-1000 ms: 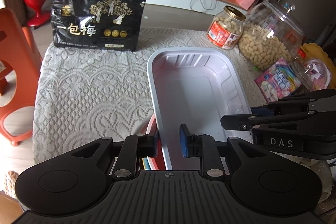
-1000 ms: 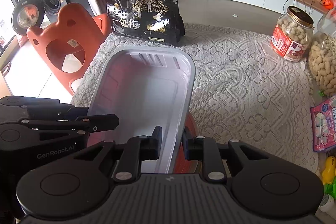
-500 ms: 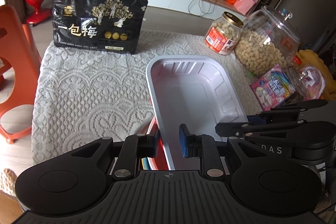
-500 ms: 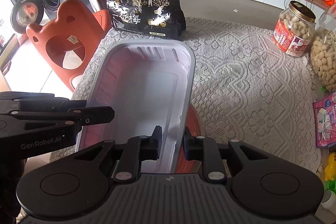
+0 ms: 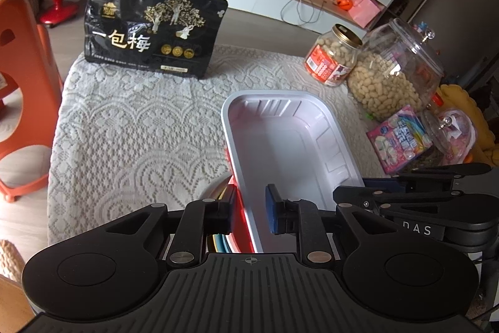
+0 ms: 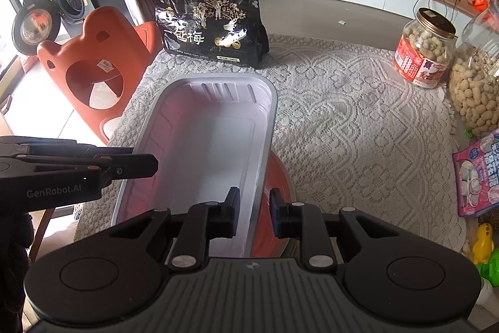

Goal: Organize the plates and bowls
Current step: 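Lift the tray with the left gripper and carry it toward the bowl stack, then lower the tray onto the white bowl and open the left gripper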

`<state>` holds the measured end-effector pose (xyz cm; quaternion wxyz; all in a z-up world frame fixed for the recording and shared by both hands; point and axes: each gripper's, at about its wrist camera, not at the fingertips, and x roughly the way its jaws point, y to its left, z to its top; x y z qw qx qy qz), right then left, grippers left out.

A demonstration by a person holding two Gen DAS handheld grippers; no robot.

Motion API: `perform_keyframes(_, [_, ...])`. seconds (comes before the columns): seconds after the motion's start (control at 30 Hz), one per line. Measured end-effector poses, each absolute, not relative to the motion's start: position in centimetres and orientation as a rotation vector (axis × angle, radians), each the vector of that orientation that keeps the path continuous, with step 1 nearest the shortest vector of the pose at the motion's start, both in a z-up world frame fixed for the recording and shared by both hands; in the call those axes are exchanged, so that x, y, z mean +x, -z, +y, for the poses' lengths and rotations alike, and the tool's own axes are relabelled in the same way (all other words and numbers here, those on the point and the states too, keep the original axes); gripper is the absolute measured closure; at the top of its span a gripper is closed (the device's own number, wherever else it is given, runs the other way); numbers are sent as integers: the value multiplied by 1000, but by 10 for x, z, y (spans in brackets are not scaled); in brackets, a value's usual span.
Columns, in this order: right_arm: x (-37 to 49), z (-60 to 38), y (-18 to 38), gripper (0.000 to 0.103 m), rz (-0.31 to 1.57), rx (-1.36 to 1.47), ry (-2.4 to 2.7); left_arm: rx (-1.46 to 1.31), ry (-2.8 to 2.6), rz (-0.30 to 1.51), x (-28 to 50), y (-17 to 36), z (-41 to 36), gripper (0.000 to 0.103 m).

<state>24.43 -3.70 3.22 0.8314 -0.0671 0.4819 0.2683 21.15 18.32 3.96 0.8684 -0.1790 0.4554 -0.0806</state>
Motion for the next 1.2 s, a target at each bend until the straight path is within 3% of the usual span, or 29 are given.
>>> perform_keyframes(1.03, [230,-40,-35,80,1061,-171,-571,-373,255,1005,202,-49,179,79])
perform_keyframes(1.2, [231,-47,-44,73,1038,-152,-564,-400,218,964,199,-60,195,79])
